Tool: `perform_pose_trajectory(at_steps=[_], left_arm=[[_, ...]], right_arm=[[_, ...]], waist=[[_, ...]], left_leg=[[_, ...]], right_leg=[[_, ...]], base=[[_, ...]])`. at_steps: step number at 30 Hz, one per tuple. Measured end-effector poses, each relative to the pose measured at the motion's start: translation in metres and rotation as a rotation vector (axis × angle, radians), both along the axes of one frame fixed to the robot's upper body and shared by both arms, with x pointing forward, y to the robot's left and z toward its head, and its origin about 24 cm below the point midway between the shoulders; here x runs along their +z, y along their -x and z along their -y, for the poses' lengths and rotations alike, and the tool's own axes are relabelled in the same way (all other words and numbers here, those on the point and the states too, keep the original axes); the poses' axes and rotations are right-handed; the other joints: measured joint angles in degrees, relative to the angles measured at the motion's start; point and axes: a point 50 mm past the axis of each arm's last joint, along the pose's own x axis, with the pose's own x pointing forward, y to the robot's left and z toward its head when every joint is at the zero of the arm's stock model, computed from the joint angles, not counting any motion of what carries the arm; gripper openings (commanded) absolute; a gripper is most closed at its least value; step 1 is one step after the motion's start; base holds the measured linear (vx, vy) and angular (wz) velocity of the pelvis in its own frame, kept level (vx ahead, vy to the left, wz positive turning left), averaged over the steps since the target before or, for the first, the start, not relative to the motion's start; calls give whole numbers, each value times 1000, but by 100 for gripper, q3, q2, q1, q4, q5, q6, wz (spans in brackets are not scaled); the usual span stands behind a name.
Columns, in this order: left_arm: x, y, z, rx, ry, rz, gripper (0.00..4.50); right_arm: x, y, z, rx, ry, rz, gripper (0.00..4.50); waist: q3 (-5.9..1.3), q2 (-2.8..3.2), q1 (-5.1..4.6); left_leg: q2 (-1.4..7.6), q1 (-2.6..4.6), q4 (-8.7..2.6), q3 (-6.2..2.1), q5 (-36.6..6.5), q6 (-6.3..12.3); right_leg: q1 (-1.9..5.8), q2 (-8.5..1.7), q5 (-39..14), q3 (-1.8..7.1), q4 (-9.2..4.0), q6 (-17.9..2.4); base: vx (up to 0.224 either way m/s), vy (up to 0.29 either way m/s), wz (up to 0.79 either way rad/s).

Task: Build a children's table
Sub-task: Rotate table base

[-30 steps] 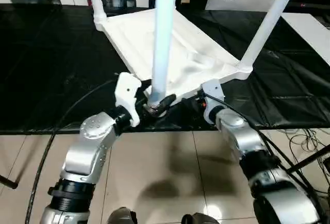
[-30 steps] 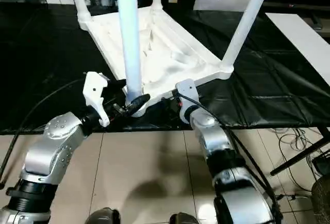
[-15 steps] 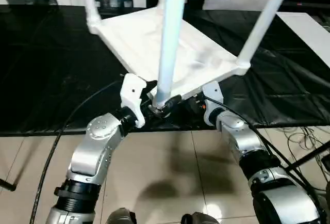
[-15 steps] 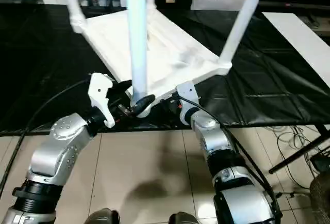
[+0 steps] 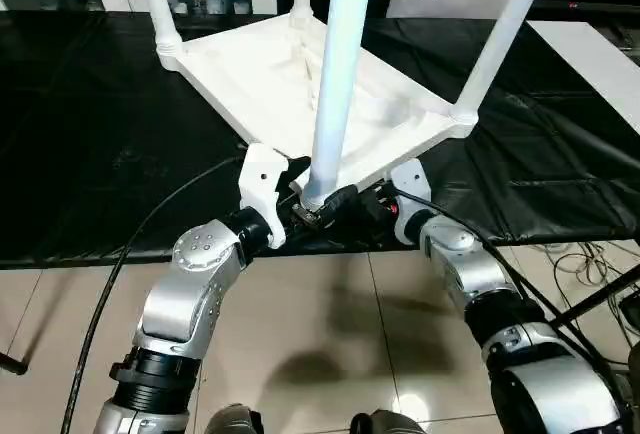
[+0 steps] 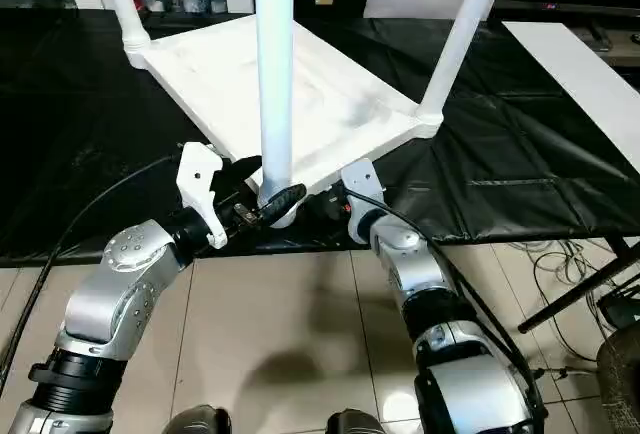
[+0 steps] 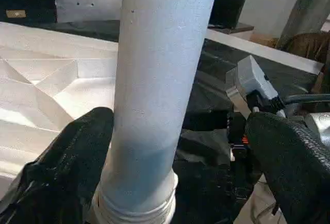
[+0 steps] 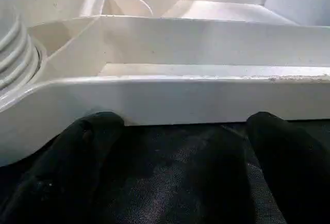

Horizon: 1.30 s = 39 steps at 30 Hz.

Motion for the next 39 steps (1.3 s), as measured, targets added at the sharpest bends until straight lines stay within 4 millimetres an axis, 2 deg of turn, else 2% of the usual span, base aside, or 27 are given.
perform_pose_trajectory(at_steps=[4,7,8,10,13,18,22,24,25,26,28,29,30,31,32,33,34,35,37,39], left_arm=[[-3,12,-8,-7,-7,20,448],[-10,22,-14,-6,-2,0,448],[-12,28,-20,14,4,-5,448],[-17,35,-34,63,-8,-18,448],[-21,45,-51,168,-8,-32,448],[-29,62,-75,451,-5,-55,448],[-30,69,-81,587,11,-56,448],[-27,69,-79,625,27,-45,448],[-26,69,-78,632,28,-42,448],[-26,70,-77,638,28,-42,448],[-26,72,-77,649,24,-44,448],[-26,72,-77,659,21,-41,448],[-26,72,-77,666,16,-41,448],[-26,72,-77,668,9,-40,448],[-27,73,-77,672,7,-43,448],[-27,72,-76,676,13,-45,448],[-27,72,-74,674,15,-44,448],[-27,72,-72,663,16,-48,448],[-26,72,-69,654,18,-47,448],[-26,72,-71,659,11,-46,448]], right_arm=[[6,6,6,-21,-72,53,450],[23,11,10,-22,-148,138,450],[31,18,12,-16,-180,181,450],[35,28,19,-12,-190,205,450],[35,45,26,-26,-216,202,450],[43,72,35,-110,-242,185,450],[33,91,40,-229,-225,93,450],[24,100,39,-272,-214,44,450],[22,102,38,-280,-215,32,450],[21,105,38,-281,-214,32,450],[23,107,38,-273,-214,43,450],[26,110,39,-268,-208,58,450],[27,110,39,-265,-207,60,450],[28,110,38,-261,-209,60,450],[28,111,38,-258,-212,59,450],[30,111,37,-253,-212,64,450],[32,110,37,-246,-214,71,450],[32,110,36,-238,-210,72,450],[31,111,37,-229,-201,66,450],[31,111,35,-222,-204,64,450]], waist=[[0,0,-5],[-1,2,0],[-2,5,1],[-3,6,-2],[-3,16,-11],[-9,7,-19],[-19,-10,-10],[-19,-9,-22],[-12,0,-41],[-4,16,-75],[18,62,-197],[43,108,-244],[55,96,-280],[57,43,-326],[52,-1,-357],[22,-10,-351],[0,-18,-333],[-30,46,-290],[-70,82,-271],[-131,70,-211]], left_leg=[[6,-4,-4,2,-2,2],[7,-2,-4,5,-2,2],[10,0,-5,4,-3,0],[15,14,-6,4,-3,-1],[18,24,-7,6,-2,-3],[22,30,-10,7,-2,-4],[24,34,-13,7,-4,-7],[23,92,-50,6,-19,-23],[28,141,-63,4,-31,-32],[46,231,-66,2,-89,-54],[106,352,-68,-32,-152,-70],[151,415,-69,-53,-164,-79],[155,458,-88,-40,-174,-87],[147,521,-88,-8,-189,-104],[147,610,-68,8,-260,-146],[146,630,-39,12,-338,-175],[146,609,-8,-1,-412,-182],[137,551,5,-79,-423,-165],[124,541,-21,-97,-421,-163],[108,553,-27,-102,-455,-132]], right_leg=[[-7,2,-2,0,-3,-1],[-8,3,-2,2,-2,-1],[-6,5,-2,2,-3,-1],[5,11,-2,1,-6,0],[13,12,-3,3,-6,3],[16,13,-22,2,-10,44],[19,15,-40,1,-23,82],[70,18,-56,-12,-90,106],[122,18,-59,-33,-133,112],[187,25,-65,-89,-215,118],[371,16,-108,-250,-356,125],[486,7,-230,-359,-361,106],[512,-2,-339,-352,-267,61],[509,-15,-416,-324,-181,37],[516,-15,-420,-306,-166,33],[542,-16,-422,-321,-190,37],[555,-11,-423,-333,-199,38],[591,11,-424,-359,-235,45],[596,37,-421,-334,-265,43],[615,54,-397,-271,-266,11]], base=[[0,0,0],[0,0,0],[0,0,0],[0,0,0],[0,0,0],[0,0,0],[0,0,0],[0,0,0],[0,0,0],[0,0,0],[15,19,-11],[52,39,-16],[52,39,-16],[56,-7,-6],[85,-37,-5],[85,-37,-5],[116,-8,-21],[153,8,-21],[154,1,-11],[143,-8,12]])
